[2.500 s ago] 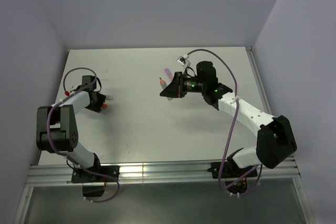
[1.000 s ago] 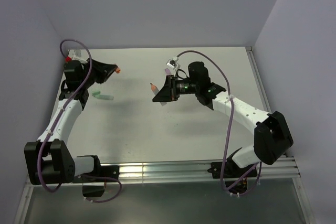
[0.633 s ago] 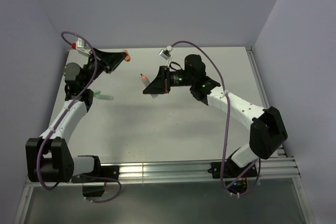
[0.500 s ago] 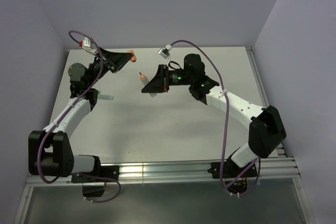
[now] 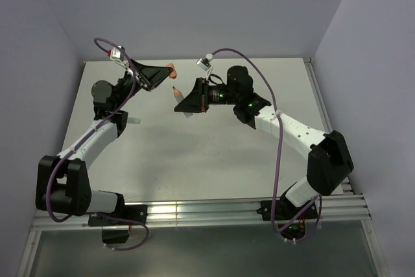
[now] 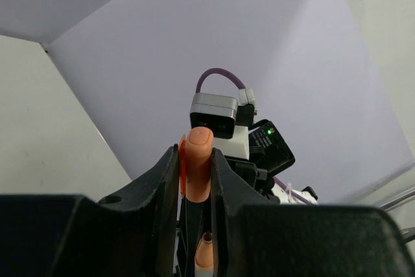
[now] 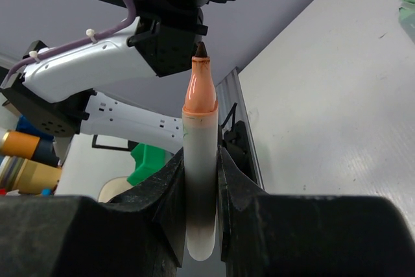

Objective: Insert the pens into the pen caps

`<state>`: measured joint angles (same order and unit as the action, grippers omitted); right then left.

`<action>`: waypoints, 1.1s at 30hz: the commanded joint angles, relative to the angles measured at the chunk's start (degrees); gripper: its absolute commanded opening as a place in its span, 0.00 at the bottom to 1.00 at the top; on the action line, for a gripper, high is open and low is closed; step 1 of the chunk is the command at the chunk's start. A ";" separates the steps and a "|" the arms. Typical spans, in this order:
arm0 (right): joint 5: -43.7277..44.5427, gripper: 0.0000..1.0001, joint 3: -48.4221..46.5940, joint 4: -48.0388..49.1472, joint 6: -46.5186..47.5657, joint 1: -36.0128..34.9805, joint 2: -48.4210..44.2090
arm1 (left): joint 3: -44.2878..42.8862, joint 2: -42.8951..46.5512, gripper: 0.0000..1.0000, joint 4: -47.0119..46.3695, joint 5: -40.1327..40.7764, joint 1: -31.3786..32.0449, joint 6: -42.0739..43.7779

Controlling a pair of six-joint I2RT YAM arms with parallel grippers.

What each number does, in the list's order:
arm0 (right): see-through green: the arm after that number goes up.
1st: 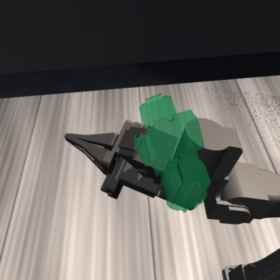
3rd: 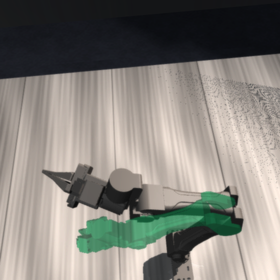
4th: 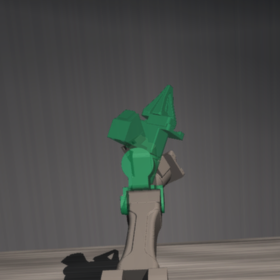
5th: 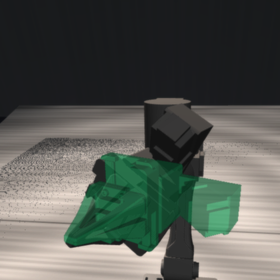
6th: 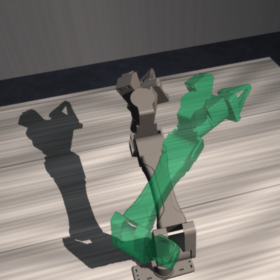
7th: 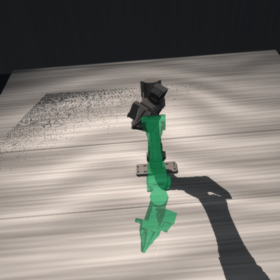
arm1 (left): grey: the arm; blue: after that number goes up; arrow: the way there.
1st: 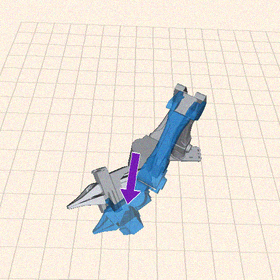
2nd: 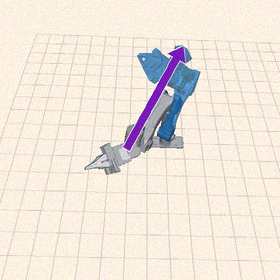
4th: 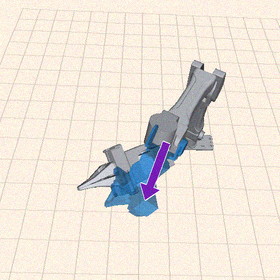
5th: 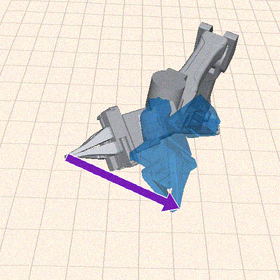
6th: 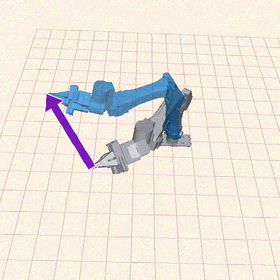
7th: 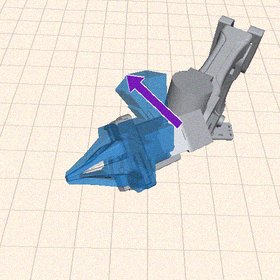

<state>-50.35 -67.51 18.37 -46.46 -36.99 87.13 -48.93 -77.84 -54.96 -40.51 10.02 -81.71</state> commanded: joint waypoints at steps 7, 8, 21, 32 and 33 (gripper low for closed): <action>2.01 0.00 -1.75 0.61 2.16 0.96 -3.55 | 4.10 3.13 0.00 -6.05 0.79 0.61 0.92; 1.92 0.00 -1.84 0.35 2.16 1.13 -3.64 | 4.02 3.66 0.00 -4.04 1.22 0.61 1.72; 2.18 0.00 -2.98 -0.88 2.34 1.40 -3.37 | 4.01 3.40 0.00 -5.95 0.26 0.70 0.94; 2.01 0.00 -3.16 -1.15 2.34 1.92 -3.11 | 3.75 2.61 0.00 -6.40 -0.44 1.49 0.76; 2.09 0.00 -3.16 -1.14 2.34 2.01 -3.28 | 3.66 2.61 0.00 -6.13 -0.45 1.75 1.03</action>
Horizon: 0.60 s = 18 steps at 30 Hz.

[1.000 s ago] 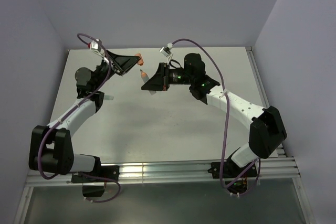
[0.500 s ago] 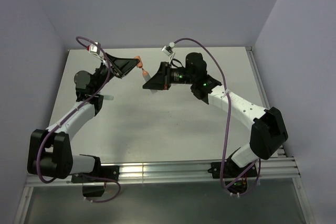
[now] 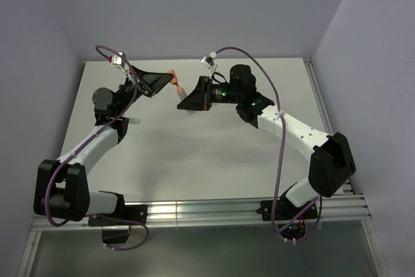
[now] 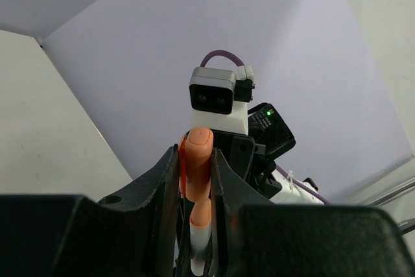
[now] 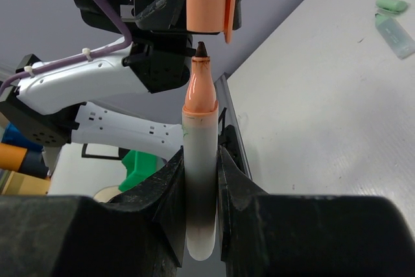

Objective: Insert the pens into the pen caps

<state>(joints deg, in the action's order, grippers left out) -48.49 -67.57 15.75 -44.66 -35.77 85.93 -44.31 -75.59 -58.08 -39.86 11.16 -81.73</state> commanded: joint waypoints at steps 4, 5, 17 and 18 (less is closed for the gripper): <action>0.32 0.00 -3.27 1.04 0.89 0.96 -2.26 | -0.86 0.01 0.00 -3.52 -1.36 0.97 0.96; 0.24 0.00 -3.27 1.04 0.90 0.96 -2.26 | -0.86 -0.08 0.00 -3.79 -1.36 1.14 0.79; 0.41 0.00 -3.27 0.78 1.07 1.40 -2.52 | -1.21 -0.78 0.00 -3.35 -1.89 2.46 1.31; 0.41 0.00 -3.27 0.78 1.07 1.32 -2.52 | -1.30 -0.70 0.00 -3.18 -1.80 2.73 1.58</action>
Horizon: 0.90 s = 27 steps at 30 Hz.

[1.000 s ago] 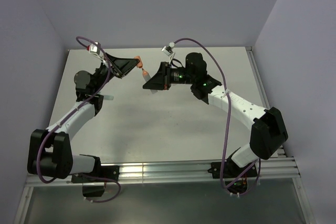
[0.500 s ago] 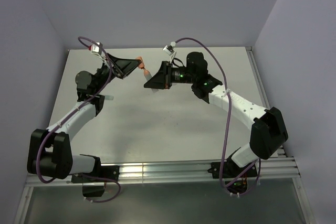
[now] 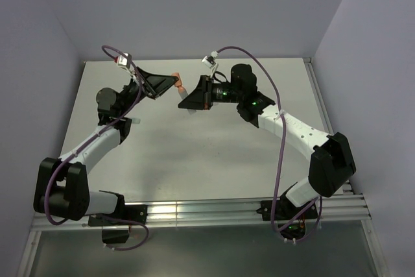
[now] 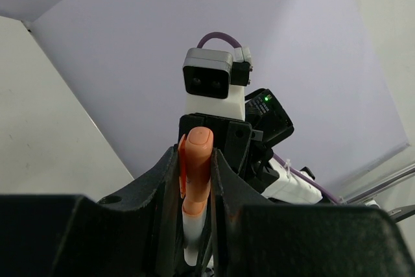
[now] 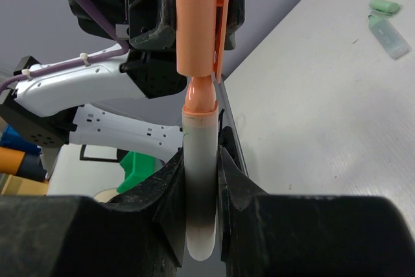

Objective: Insert the pens into the pen caps

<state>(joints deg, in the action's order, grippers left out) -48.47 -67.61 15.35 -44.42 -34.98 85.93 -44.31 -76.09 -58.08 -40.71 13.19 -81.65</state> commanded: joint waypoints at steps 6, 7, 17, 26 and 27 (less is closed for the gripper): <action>0.92 0.00 -2.61 2.04 0.22 1.41 -3.05 | -1.39 -0.02 0.00 -1.60 -0.60 2.27 2.54; 0.92 0.00 -2.52 2.13 0.04 1.58 -3.05 | -1.21 -0.02 0.00 -1.77 -0.60 2.54 2.46; 0.39 0.00 -0.24 7.67 -3.47 2.20 -3.49 | -1.04 -0.37 0.00 -5.72 0.19 6.67 1.14; -0.57 0.00 4.51 18.47 -8.75 3.78 -5.16 | -0.86 2.09 0.00 -6.86 -0.69 10.36 2.37; -0.66 0.00 4.86 19.35 -9.10 3.95 -5.16 | -0.77 2.27 0.00 -7.74 -0.95 10.45 2.11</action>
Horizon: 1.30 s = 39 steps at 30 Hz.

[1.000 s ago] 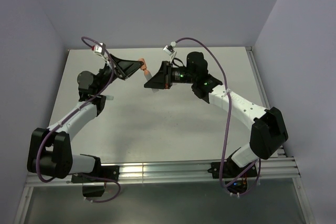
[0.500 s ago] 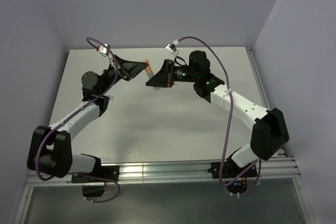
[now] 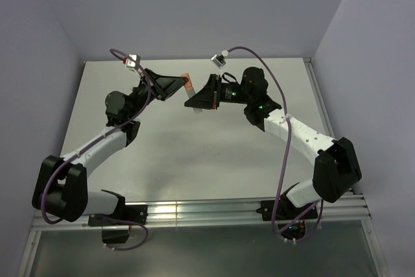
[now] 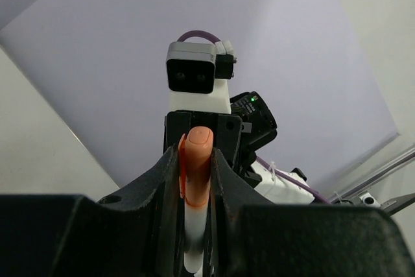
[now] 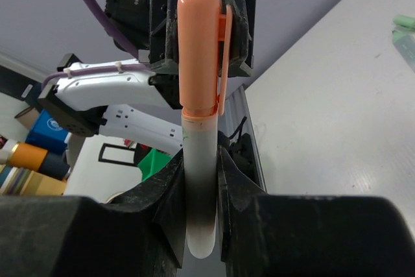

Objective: Insert the pens into the pen caps

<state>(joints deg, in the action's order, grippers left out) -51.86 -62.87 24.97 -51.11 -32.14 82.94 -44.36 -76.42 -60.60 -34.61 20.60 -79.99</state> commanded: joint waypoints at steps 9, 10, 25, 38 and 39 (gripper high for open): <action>5.00 0.00 2.75 13.17 -2.68 2.26 -4.97 | -1.43 4.61 0.00 -1.56 -7.93 4.97 4.66; 5.44 0.00 3.19 13.17 -2.33 2.34 -5.24 | -1.35 5.05 0.00 -1.02 -7.67 5.32 5.27; 9.05 0.00 2.23 4.56 7.60 2.34 -8.14 | -4.07 6.11 0.00 3.03 -12.05 10.15 11.07; 6.24 0.00 1.79 5.00 7.52 4.54 -9.55 | -6.79 5.58 0.00 9.97 -17.86 18.33 19.16; 6.07 0.00 2.05 5.78 6.91 4.89 -9.55 | -6.88 5.67 0.00 10.93 -17.95 18.60 19.69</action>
<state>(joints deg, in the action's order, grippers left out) -56.86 -58.67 26.52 -43.33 -29.50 72.47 -50.85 -72.47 -54.52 -33.47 31.79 -62.48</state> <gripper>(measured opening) 0.263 0.254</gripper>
